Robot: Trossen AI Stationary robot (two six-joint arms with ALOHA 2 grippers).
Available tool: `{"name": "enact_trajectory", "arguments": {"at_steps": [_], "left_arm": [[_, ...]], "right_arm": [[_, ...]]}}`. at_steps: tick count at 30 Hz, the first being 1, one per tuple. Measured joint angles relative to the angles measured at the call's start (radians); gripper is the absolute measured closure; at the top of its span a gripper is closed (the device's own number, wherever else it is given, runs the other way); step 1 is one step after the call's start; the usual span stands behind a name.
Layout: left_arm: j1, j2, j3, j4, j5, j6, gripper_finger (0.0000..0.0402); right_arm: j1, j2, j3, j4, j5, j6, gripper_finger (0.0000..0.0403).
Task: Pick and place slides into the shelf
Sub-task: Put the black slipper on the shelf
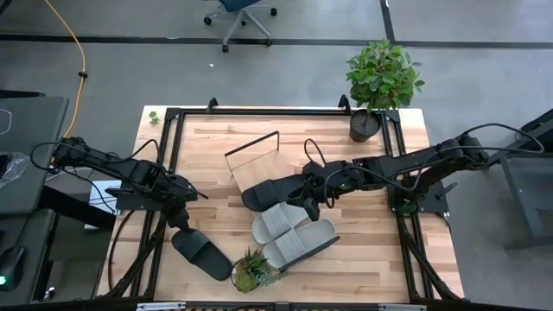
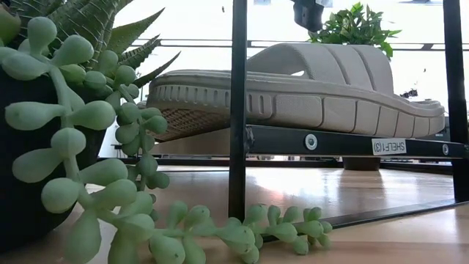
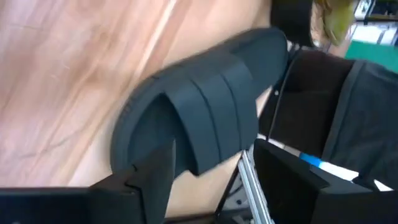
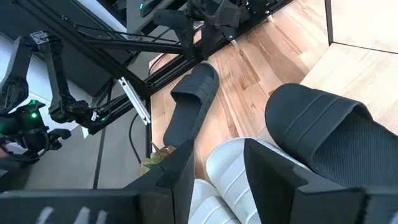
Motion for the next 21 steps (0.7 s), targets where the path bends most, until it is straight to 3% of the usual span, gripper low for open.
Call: {"name": "enact_trajectory", "arguments": {"at_steps": [11, 21], "left_arm": [[0.000, 0.010, -0.045, 0.025, -0.018, -0.036, 0.0176], [0.000, 0.050, -0.045, 0.013, 0.040, -0.036, 0.0176]], "right_arm": [[0.000, 0.000, 0.000, -0.002, -0.005, -0.010, 0.0273], [0.000, 0.000, 0.000, -0.006, -0.009, -0.028, 0.0273]]}}
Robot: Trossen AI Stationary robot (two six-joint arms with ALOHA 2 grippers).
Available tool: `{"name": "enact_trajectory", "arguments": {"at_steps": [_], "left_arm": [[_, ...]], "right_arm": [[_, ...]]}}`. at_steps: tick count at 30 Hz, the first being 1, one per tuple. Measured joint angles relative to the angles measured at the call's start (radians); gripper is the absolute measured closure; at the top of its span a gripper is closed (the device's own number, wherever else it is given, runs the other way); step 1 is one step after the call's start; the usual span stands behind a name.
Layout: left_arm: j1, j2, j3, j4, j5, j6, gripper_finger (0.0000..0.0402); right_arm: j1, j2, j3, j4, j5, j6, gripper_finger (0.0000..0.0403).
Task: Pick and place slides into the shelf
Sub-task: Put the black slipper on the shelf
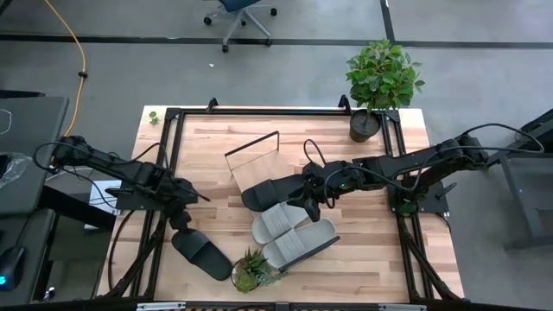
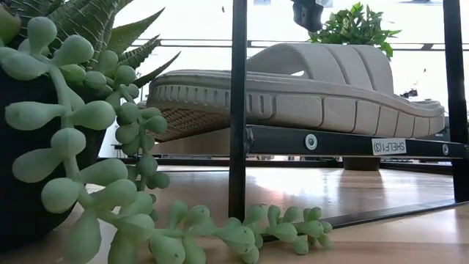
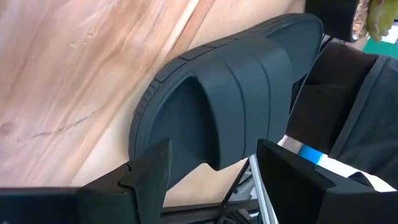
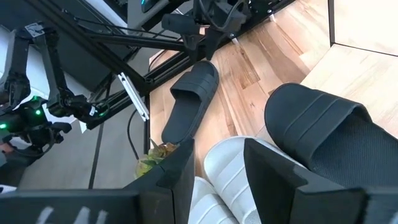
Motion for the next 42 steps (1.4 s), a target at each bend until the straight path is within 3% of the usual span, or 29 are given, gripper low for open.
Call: {"name": "enact_trajectory", "arguments": {"at_steps": [23, 28, 34, 42], "left_arm": [[-0.002, 0.288, 0.000, 0.222, 0.066, 0.054, 0.0176], [-0.061, 0.347, 0.001, 0.275, 0.073, 0.036, 0.0176], [-0.128, 0.404, 0.001, 0.357, 0.063, -0.007, 0.0177], [-0.131, 0.411, 0.001, 0.491, -0.005, -0.052, 0.0177]], "right_arm": [[0.000, 0.000, 0.000, 0.000, 0.000, -0.007, 0.0273], [0.000, 0.000, 0.000, -0.001, 0.000, -0.021, 0.0273], [0.000, 0.000, 0.000, -0.001, 0.001, -0.032, 0.0273], [0.000, 0.000, 0.000, -0.001, 0.001, -0.032, 0.0273]]}}
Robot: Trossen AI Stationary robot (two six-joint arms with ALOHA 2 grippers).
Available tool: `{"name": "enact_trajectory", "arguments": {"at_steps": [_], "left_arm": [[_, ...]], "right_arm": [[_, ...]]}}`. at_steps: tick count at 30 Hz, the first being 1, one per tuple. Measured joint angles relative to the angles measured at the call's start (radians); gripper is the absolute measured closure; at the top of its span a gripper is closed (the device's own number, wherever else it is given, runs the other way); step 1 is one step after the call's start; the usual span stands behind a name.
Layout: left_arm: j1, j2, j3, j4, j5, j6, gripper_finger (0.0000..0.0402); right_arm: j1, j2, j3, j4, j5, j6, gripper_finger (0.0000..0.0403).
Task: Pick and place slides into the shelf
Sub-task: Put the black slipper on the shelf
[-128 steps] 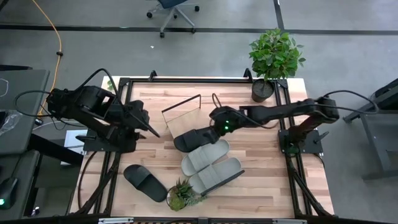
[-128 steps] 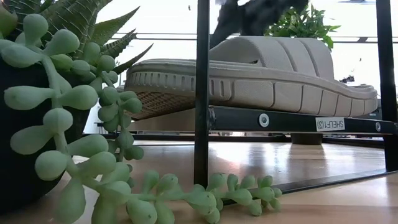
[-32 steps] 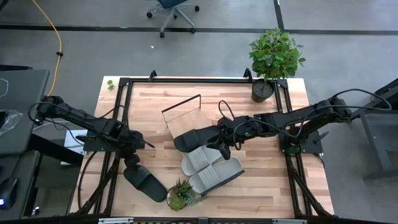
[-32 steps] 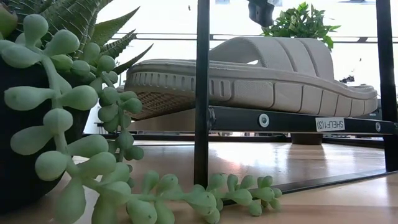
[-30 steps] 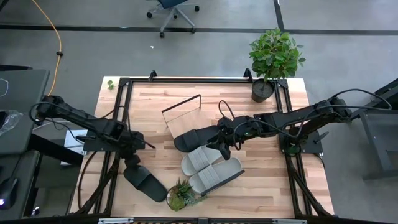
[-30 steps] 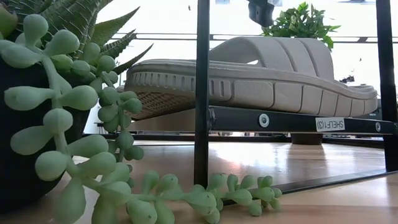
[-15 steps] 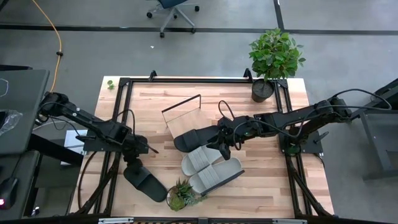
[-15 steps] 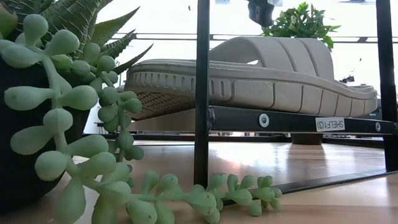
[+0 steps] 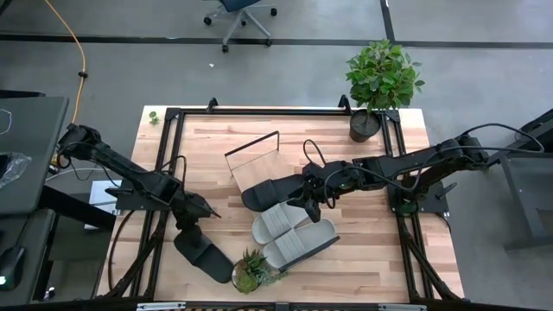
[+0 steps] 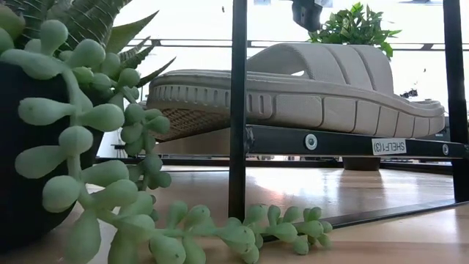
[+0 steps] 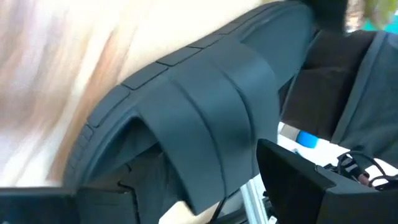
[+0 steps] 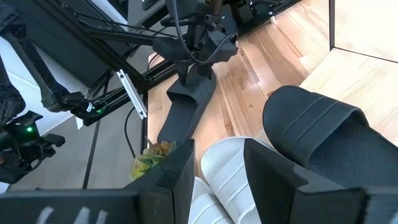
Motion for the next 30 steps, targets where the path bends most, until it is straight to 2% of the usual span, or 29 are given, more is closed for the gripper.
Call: {"name": "enact_trajectory", "arguments": {"at_steps": [16, 19, 30], "left_arm": [[0.000, 0.000, 0.000, 0.013, -0.016, -0.026, 0.0180], [0.000, 0.000, 0.000, 0.013, -0.016, -0.025, 0.0199], [0.000, 0.000, 0.000, 0.013, -0.016, -0.023, 0.0310]], "right_arm": [[0.000, 0.000, 0.000, 0.000, -0.001, 0.000, 0.0273], [0.000, 0.000, 0.000, 0.000, 0.000, -0.004, 0.0273], [0.000, 0.000, 0.000, -0.014, 0.013, -0.018, 0.0273]]}}
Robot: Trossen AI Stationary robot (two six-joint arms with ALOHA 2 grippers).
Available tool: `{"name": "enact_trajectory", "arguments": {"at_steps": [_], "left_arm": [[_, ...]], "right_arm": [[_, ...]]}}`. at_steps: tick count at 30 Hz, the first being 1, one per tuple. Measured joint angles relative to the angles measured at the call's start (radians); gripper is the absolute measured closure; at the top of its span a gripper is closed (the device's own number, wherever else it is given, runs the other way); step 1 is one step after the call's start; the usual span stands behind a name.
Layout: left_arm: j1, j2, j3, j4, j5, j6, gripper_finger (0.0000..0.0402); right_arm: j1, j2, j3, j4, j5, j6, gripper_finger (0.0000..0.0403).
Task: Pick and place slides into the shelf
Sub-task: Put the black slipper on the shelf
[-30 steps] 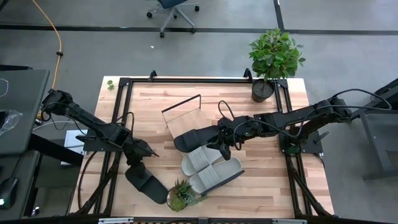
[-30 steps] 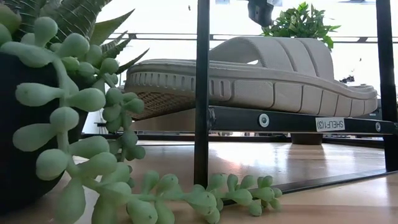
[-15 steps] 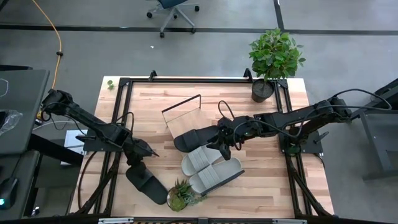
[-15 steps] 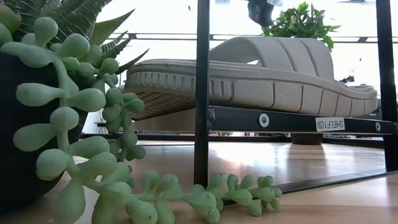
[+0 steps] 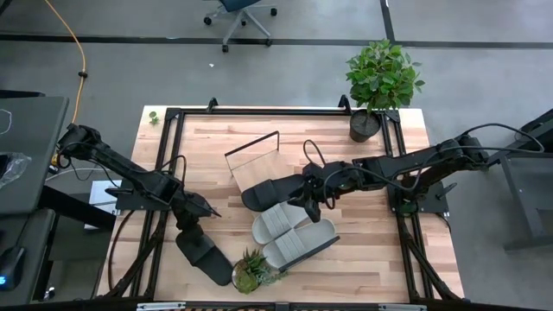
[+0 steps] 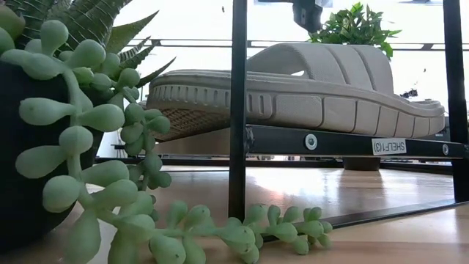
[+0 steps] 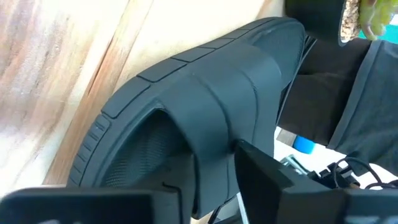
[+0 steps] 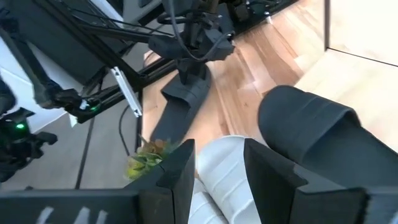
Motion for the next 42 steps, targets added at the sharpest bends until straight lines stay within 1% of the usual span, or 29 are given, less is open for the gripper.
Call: {"name": "enact_trajectory", "arguments": {"at_steps": [4, 9, 14, 18, 21, 30, 36, 42], "left_arm": [[0.000, 0.000, 0.000, 0.000, 0.002, 0.008, 0.0347], [0.000, 0.000, 0.000, 0.001, 0.022, 0.024, 0.0393], [0.000, 0.000, 0.000, 0.001, 0.048, 0.026, 0.0388], [0.000, -0.005, 0.000, 0.004, 0.100, 0.036, 0.0397], [0.000, -0.023, 0.000, 0.004, 0.120, 0.039, 0.0395], [-0.001, -0.107, 0.000, -0.008, 0.124, 0.028, 0.0398], [-0.001, -0.153, 0.000, -0.015, 0.099, 0.011, 0.0399], [-0.001, -0.214, 0.000, -0.064, 0.092, 0.008, 0.0400]], "right_arm": [[0.000, 0.000, 0.000, -0.032, 0.030, 0.000, 0.0273], [0.000, 0.000, 0.000, -0.049, 0.031, 0.000, 0.0273], [0.000, 0.000, 0.000, -0.048, 0.031, 0.000, 0.0273], [0.000, 0.000, 0.000, -0.048, 0.031, 0.000, 0.0273], [0.000, 0.000, 0.000, -0.048, 0.030, 0.000, 0.0273], [0.000, 0.000, 0.000, -0.048, 0.030, 0.000, 0.0273], [0.000, 0.000, 0.000, -0.048, 0.029, 0.000, 0.0273], [0.000, 0.000, 0.000, -0.048, 0.029, 0.006, 0.0273]]}}
